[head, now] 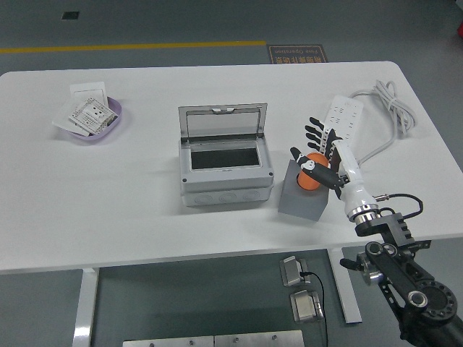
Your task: Pick up the cylinder from the cube,place it in the box,flap close box
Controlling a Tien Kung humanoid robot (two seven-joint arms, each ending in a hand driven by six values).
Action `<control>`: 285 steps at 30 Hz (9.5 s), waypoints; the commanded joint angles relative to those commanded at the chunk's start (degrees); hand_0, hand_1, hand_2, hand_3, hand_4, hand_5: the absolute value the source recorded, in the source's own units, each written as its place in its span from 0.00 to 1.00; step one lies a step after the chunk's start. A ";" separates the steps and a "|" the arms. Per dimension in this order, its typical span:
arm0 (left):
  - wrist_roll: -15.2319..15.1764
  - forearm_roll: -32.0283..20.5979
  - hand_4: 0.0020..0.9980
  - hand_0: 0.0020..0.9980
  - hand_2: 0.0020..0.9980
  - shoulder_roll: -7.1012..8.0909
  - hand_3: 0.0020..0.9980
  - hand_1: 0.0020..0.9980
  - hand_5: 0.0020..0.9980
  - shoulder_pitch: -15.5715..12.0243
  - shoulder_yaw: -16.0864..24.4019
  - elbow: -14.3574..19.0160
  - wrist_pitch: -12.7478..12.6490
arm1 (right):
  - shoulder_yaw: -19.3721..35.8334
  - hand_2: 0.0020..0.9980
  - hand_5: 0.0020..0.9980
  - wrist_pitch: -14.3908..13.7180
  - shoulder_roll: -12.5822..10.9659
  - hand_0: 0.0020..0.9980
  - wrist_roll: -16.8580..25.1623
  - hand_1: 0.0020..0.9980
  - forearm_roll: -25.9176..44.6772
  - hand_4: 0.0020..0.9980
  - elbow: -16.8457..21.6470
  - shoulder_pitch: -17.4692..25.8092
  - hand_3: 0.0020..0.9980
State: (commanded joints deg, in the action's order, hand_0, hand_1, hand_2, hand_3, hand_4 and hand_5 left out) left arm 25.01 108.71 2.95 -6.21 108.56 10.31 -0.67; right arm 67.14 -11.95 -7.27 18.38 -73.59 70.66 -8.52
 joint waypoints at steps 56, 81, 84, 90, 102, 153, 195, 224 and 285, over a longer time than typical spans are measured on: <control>-0.85 -1.46 0.80 0.65 0.68 -0.01 0.74 0.70 0.57 0.54 -1.69 0.00 -0.26 | -2.30 0.71 0.00 -1.39 -0.22 0.80 -0.08 0.77 2.73 0.04 -2.84 0.95 0.65; -1.63 -3.36 0.80 0.65 0.68 0.11 0.73 0.70 0.57 0.85 -3.34 0.00 -0.76 | -2.42 0.55 0.00 -2.45 -0.96 0.75 -1.59 0.63 0.44 0.09 0.08 0.05 0.41; -1.66 -3.47 0.80 0.65 0.68 0.14 0.73 0.70 0.57 0.87 -3.45 0.00 -0.80 | -2.22 0.55 0.00 -2.54 -1.08 0.75 -1.76 0.63 -0.23 0.09 0.34 -0.29 0.41; -1.68 -3.52 0.80 0.65 0.68 0.18 0.73 0.70 0.57 0.94 -3.52 0.00 -0.86 | -2.25 0.56 0.00 -2.96 -1.36 0.75 -2.30 0.63 -1.62 0.07 0.93 -1.06 0.40; -1.63 -3.18 0.80 0.65 0.67 0.16 0.73 0.70 0.58 0.91 -3.24 0.00 -0.96 | -5.75 0.56 0.00 -6.59 -2.14 0.70 -5.63 0.60 -8.70 0.07 4.18 -5.23 0.39; -0.18 -0.07 0.80 0.65 0.68 0.96 0.73 0.70 0.57 1.04 -0.65 0.00 -0.77 | -36.90 0.45 0.00 -4.48 5.08 0.00 -15.76 0.12 -26.45 0.11 -21.82 -35.48 0.31; -1.04 -1.49 0.80 0.65 0.68 0.65 0.73 0.71 0.57 2.01 -3.33 0.00 -0.70 | -35.69 0.63 0.59 -0.61 4.93 0.71 -13.43 0.63 -29.77 1.00 -23.13 -35.93 0.74; -0.54 -0.39 0.80 0.65 0.68 0.30 0.73 0.70 0.57 1.26 -1.95 0.00 -0.71 | -19.54 0.65 0.63 12.90 -8.01 0.67 -23.25 0.61 -21.11 1.00 3.66 -32.13 0.74; -0.91 -0.77 0.80 0.65 0.68 -0.05 0.73 0.70 0.57 1.64 -2.43 0.00 -0.74 | -27.68 0.64 0.61 9.21 -10.84 0.62 -19.74 0.57 -17.62 0.96 0.46 -28.11 0.74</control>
State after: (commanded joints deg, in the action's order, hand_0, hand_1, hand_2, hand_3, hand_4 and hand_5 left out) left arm 24.10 107.94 2.90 -4.57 106.13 10.31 -1.40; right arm 39.46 -2.74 -18.11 -1.36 -91.21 71.11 -36.63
